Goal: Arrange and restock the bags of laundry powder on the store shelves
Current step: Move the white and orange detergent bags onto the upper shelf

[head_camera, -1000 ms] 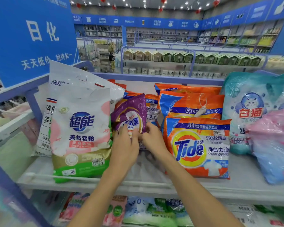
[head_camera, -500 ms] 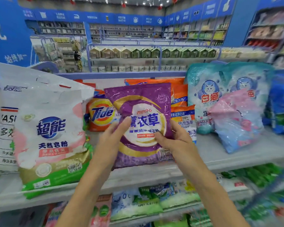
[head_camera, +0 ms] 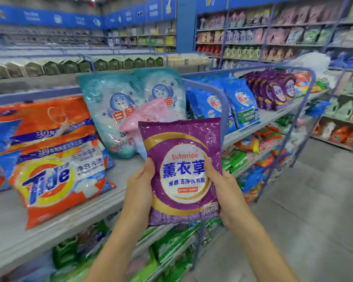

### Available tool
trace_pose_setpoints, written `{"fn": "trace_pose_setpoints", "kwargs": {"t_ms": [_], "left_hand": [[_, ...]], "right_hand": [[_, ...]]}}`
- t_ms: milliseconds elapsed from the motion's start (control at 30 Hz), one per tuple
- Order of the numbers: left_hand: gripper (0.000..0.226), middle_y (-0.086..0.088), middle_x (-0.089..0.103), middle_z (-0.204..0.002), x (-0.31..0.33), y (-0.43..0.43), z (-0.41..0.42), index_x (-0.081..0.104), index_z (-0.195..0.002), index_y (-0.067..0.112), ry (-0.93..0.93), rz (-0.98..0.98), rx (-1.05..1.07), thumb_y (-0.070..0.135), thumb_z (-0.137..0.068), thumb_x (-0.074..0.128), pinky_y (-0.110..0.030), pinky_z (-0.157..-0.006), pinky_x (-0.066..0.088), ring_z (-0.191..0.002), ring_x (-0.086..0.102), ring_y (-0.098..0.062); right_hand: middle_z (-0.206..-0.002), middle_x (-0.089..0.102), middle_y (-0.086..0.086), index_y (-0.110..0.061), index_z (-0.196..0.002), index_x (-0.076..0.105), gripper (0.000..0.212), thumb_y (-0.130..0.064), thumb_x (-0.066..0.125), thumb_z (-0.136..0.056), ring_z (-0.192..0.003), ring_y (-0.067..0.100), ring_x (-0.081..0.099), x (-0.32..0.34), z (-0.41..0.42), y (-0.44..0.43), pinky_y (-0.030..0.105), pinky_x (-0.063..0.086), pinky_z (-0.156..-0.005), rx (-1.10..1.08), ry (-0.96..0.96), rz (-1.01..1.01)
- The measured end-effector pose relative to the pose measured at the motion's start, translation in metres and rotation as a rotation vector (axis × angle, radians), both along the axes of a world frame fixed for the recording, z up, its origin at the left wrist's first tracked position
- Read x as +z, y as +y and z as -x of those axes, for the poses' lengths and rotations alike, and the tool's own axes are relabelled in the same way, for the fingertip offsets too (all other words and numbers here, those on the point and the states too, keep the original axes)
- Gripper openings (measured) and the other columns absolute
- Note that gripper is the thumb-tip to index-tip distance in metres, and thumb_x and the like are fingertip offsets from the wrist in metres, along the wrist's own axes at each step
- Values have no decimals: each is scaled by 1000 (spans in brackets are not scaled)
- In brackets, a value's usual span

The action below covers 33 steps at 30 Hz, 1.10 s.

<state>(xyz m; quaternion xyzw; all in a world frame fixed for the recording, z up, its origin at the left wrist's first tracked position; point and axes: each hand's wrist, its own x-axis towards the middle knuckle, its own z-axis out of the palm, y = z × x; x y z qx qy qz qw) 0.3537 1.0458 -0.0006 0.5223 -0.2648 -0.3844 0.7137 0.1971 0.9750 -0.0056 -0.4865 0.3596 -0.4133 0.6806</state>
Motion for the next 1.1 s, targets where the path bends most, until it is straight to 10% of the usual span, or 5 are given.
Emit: {"fn": "trace_pose_setpoints", "kwargs": {"t_ms": [1100], "left_hand": [[32,-14,76,-112,16,-540,405,72,-114,11,212,67,-416,32,-90,71,-57,-99,54,-105,72,-36]], "right_hand": [[-102,79,15,-10,-109,75,25,-29,71,-94,-92,35,77,2,423,-471,50,60,-88,-496,-80,4]]}}
